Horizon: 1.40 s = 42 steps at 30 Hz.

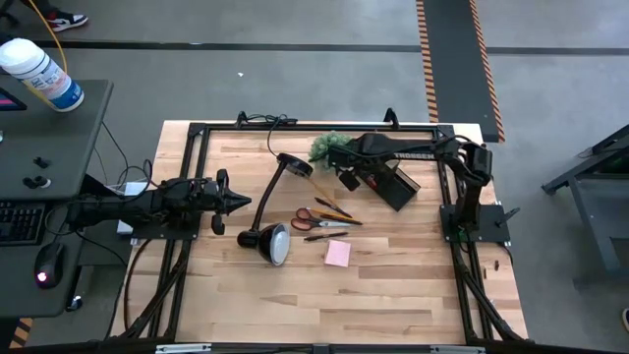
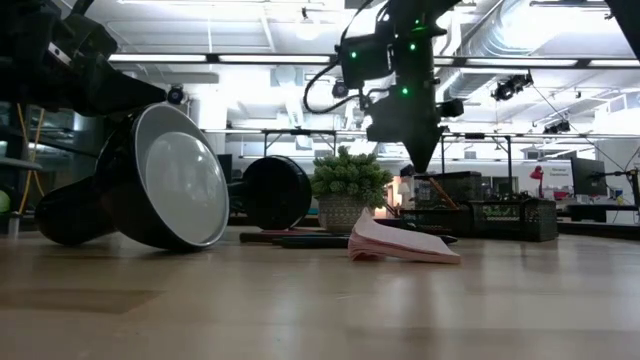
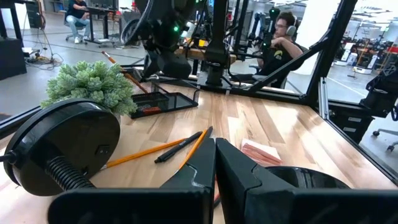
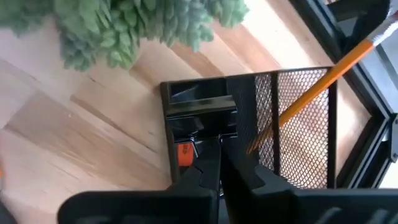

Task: Pick and place office supplies into organizer
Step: Put the binder clip into the bottom left section of the desk organizer, then put the sticky notes into the right section of the desk organizer

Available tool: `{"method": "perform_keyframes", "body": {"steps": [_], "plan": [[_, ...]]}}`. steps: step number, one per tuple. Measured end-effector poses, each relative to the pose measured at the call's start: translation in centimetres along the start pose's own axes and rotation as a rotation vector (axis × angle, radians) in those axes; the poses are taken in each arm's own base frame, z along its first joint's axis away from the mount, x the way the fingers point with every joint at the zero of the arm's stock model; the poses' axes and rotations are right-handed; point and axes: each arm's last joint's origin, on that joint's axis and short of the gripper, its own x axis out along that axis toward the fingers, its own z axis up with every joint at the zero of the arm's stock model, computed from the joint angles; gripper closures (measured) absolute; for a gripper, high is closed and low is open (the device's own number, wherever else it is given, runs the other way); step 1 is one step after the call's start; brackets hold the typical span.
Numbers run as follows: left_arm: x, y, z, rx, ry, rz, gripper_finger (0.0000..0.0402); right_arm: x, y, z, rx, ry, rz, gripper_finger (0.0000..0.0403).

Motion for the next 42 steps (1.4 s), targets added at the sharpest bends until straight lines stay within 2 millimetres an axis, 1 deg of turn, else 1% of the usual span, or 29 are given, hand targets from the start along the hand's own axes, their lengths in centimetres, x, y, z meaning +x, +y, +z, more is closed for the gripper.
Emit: {"method": "perform_keyframes", "body": {"steps": [5, 10, 24, 28, 36, 39, 42], "plan": [[0.0, 0.0, 0.0, 0.0, 0.0, 0.0, 0.0401, 1.6, 0.7, 0.3, -0.033, 0.029, -0.034, 0.0403], [0.0, 0.0, 0.0, -0.007, 0.0, -0.001, 0.0401, 2.4, 1.0, 0.4, -0.05, 0.052, -0.056, 0.0403], [0.0, 0.0, 0.0, -0.007, 0.0, 0.0, 0.0401, 2.8, 0.7, 0.3, -0.057, 0.105, -0.043, 0.04], [0.0, 0.0, 0.0, -0.007, 0.0, -0.001, 0.0401, 2.8, 0.6, 0.2, -0.059, 0.114, -0.052, 0.0383], [0.0, 0.0, 0.0, -0.007, 0.0, -0.001, 0.0401, 2.7, 0.6, 0.1, -0.056, 0.119, -0.054, 0.0324], [0.0, 0.0, 0.0, -0.007, 0.0, 0.0, 0.0401, 2.6, 0.8, 0.0, -0.063, 0.118, -0.052, 0.0313], [0.0, 0.0, 0.0, -0.007, 0.0, 0.0, 0.0401, 2.3, 1.3, -0.5, -0.087, 0.124, -0.058, 0.0311]]}}
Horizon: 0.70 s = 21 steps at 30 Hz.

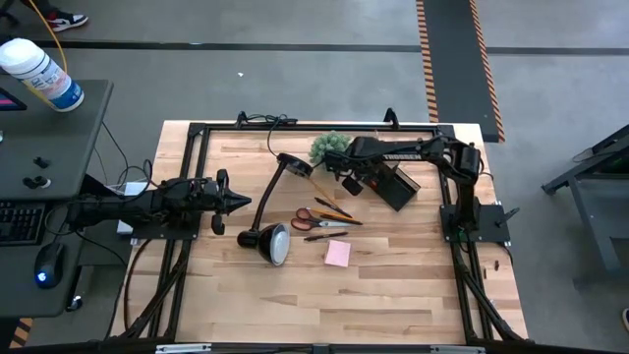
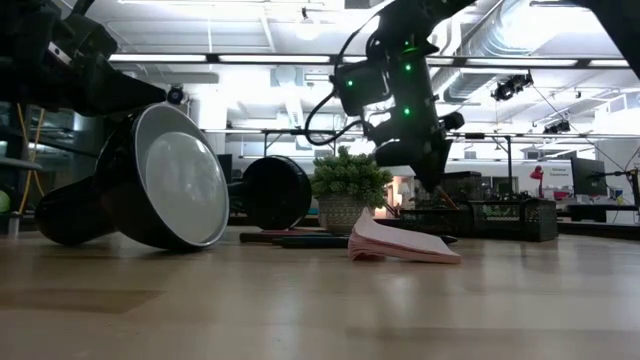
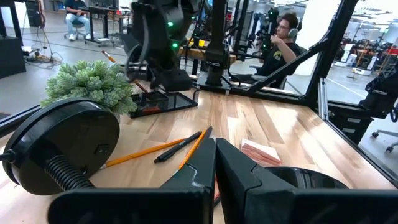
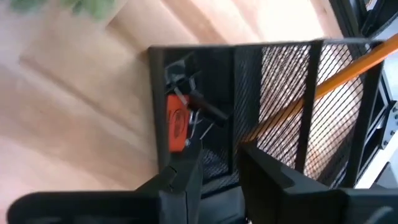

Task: Pick and place office supplies into organizer
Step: Put the sticky notes into the right section of the desk organizer

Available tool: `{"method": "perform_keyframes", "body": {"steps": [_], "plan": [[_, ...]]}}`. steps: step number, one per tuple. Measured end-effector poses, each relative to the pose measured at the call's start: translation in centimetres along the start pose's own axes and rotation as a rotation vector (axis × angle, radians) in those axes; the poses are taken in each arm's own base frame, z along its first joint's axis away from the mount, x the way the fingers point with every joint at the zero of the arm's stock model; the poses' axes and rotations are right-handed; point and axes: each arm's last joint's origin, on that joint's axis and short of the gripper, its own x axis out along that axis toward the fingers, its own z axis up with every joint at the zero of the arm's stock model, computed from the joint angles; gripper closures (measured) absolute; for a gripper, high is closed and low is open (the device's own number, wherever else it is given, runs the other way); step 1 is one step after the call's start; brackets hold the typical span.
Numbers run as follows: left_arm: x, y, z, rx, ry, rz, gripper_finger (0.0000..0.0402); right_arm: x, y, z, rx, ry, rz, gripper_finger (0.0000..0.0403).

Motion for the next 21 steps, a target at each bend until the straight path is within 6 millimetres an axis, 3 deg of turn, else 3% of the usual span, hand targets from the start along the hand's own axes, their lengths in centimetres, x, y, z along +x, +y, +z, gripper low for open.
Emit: {"method": "perform_keyframes", "body": {"steps": [5, 11, 16, 21], "plan": [[0.0, 0.0, 0.0, 0.0, -0.001, 0.0, 0.0401, -1.1, 0.9, -1.5, -0.019, 0.028, -0.024, 0.0323], [0.0, 0.0, 0.0, 0.0, 0.0, 0.0, 0.0401, -4.7, 2.5, -3.3, -0.041, 0.023, -0.027, 0.0335], [0.0, 0.0, 0.0, 0.0, 0.0, 0.0, 0.0401, -7.6, 5.0, -4.7, -0.048, -0.006, 0.152, 0.0335], [0.0, 0.0, 0.0, 0.0, 0.0, 0.0, 0.0401, -9.1, 8.1, -6.3, 0.001, -0.065, 0.302, 0.0335]]}}
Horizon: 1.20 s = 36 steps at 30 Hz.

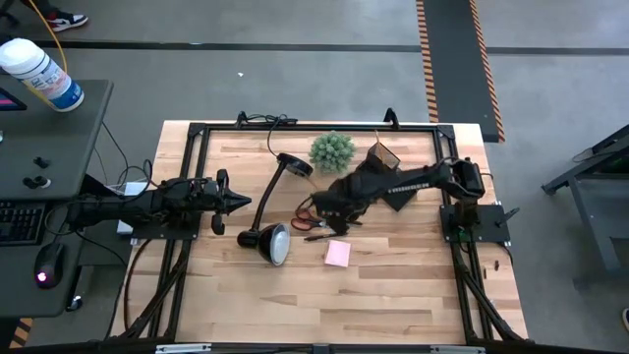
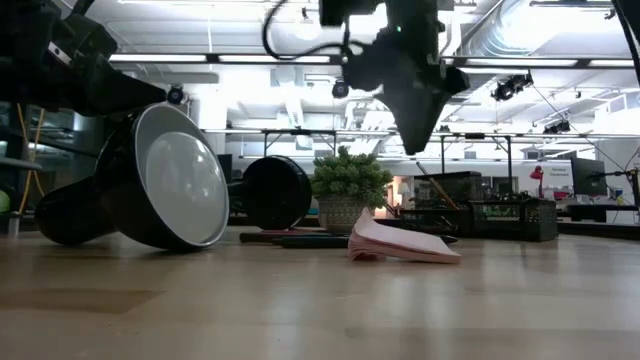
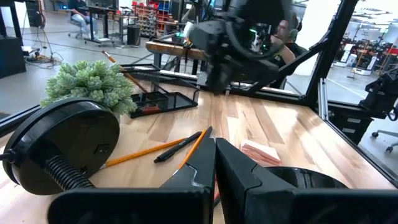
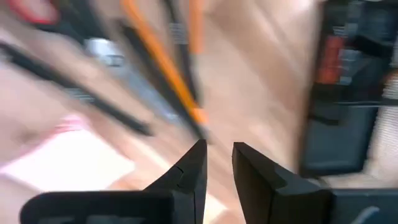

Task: Pick and place office supplies into organizer
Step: Put the sticky notes into the right section of the desk organizer

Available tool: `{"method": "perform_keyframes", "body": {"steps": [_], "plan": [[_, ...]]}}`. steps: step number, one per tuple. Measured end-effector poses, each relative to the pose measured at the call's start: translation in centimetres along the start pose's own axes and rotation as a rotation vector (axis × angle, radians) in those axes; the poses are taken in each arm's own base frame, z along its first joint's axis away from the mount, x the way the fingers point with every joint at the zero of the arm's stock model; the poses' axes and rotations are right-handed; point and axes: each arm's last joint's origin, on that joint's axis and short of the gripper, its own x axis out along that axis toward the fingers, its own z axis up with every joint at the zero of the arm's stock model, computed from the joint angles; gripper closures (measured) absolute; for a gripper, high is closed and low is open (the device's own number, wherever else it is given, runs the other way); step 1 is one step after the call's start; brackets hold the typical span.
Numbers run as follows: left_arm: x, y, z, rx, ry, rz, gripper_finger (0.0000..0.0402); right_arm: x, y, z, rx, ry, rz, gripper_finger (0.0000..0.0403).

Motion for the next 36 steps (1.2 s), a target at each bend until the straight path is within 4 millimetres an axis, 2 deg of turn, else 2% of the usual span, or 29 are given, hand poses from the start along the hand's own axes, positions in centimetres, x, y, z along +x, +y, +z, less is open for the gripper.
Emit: {"method": "perform_keyframes", "body": {"steps": [8, 14, 18, 22, 28, 36], "plan": [[0.0, 0.0, 0.0, -0.002, 0.0, 0.0, 0.0401, -0.3, 3.0, -1.3, 0.152, -0.074, 0.144, 0.0325], [0.0, 0.0, 0.0, -0.002, 0.0, 0.0, 0.0401, -0.9, 4.7, -0.4, 0.098, -0.222, 0.285, 0.0324], [0.0, 0.0, 0.0, -0.002, 0.0, 0.0, 0.0401, -1.4, 5.3, 0.4, 0.162, -0.291, 0.378, 0.0323], [0.0, 0.0, 0.0, 0.0, 0.0, 0.0, 0.0401, -0.9, 5.9, 0.3, 0.28, -0.229, 0.419, 0.0319], [0.0, 0.0, 0.0, 0.019, 0.0, 0.0, 0.0401, 1.9, 7.4, -1.4, 0.344, -0.084, 0.323, 0.0301], [0.0, 0.0, 0.0, 0.025, 0.0, 0.0, 0.0401, 3.2, 8.5, -2.1, 0.422, 0.029, 0.34, 0.0235]]}}
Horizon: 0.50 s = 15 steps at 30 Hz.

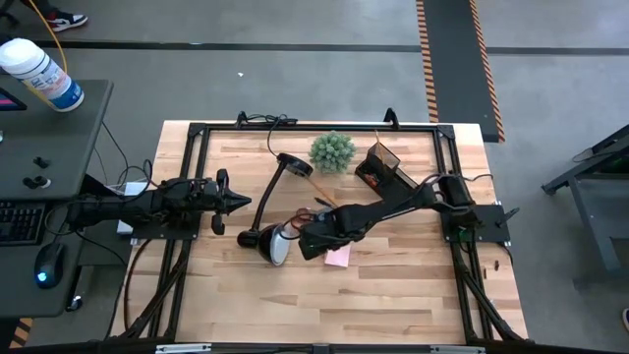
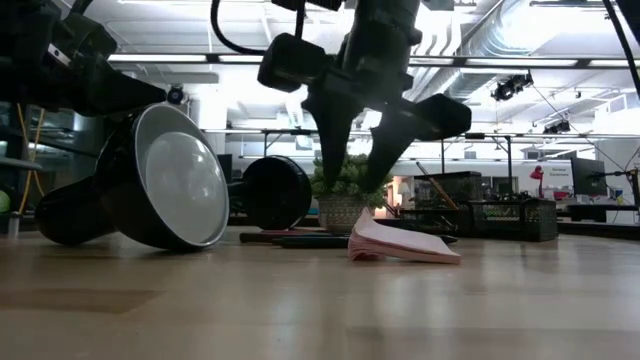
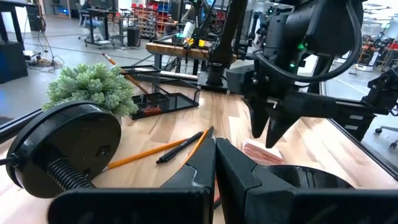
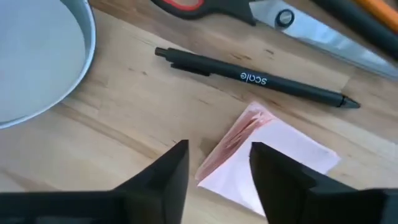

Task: Pick and place office supplies into organizer
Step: Put the sticky notes into the right section of the desk organizer

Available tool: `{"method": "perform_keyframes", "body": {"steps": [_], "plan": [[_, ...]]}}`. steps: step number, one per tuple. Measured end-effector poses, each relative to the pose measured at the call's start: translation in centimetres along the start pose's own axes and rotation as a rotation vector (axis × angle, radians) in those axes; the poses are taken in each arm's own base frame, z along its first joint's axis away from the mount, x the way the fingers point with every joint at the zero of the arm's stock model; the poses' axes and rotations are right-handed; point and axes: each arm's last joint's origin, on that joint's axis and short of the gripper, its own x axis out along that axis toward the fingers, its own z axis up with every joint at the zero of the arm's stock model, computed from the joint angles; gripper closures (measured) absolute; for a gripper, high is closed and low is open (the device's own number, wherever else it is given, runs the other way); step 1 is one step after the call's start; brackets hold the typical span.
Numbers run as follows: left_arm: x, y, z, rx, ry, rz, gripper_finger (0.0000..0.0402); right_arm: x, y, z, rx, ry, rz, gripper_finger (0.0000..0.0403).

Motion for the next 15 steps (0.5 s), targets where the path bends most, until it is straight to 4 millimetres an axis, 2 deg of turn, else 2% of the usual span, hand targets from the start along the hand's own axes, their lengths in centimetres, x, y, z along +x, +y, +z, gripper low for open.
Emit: {"method": "perform_keyframes", "body": {"steps": [8, 15], "plan": [[0.0, 0.0, 0.01, 0.001, 0.0, 0.0, 0.0401, 0.1, 0.15, -0.84, 0.058, -0.002, -0.002, 0.0174], [0.0, 0.0, -0.01, 0.002, 0.0, 0.0, 0.0401, 0.96, 0.02, -1.05, 0.067, -0.009, -0.037, 0.0181]]}}
